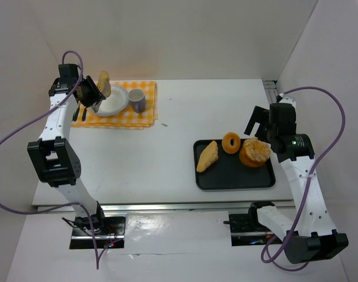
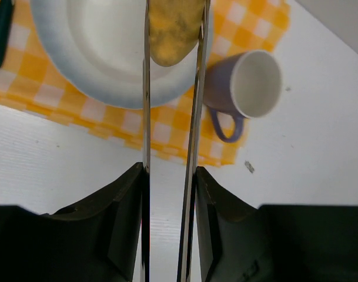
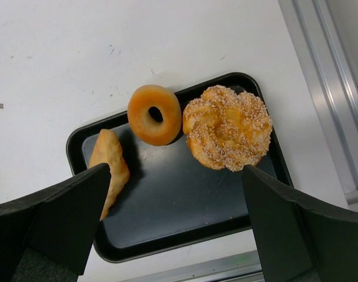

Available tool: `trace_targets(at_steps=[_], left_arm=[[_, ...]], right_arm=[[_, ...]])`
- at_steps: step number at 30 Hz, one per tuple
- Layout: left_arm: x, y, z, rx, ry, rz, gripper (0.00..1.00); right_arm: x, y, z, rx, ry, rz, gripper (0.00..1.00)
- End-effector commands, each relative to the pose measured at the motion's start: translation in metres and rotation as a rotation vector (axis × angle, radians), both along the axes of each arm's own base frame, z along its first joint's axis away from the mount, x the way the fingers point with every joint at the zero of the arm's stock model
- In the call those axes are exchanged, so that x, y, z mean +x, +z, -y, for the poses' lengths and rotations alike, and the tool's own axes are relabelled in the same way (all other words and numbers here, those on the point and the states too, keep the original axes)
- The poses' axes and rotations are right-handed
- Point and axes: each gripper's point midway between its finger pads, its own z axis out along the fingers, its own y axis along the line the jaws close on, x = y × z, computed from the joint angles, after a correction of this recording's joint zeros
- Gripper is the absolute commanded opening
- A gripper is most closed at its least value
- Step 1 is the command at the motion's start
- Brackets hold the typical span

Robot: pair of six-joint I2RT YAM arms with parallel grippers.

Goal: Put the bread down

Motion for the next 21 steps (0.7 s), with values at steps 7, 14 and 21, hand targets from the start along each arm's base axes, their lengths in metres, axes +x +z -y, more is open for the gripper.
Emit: trace_targets(at_steps=[7,14,21], left_arm=[[0.039,-0.033,-0.022,-0.054,0.076,-0.060,0.52],[0.035,-0.031,-0.025,-0.058,0.085,-0.075,0.75],[0.011,0.066,0.000,0.071,0.016,0.144,0.63]], right_arm=[[-0.008,0.012,0.004,-0.008,-0.019,0.016,1.00],[-0.006,0.010,0.006,-0.014,-0.026,0.006,1.00],[-0.003,0.009,0.004,-0.009,-0.019,0.005,1.00]])
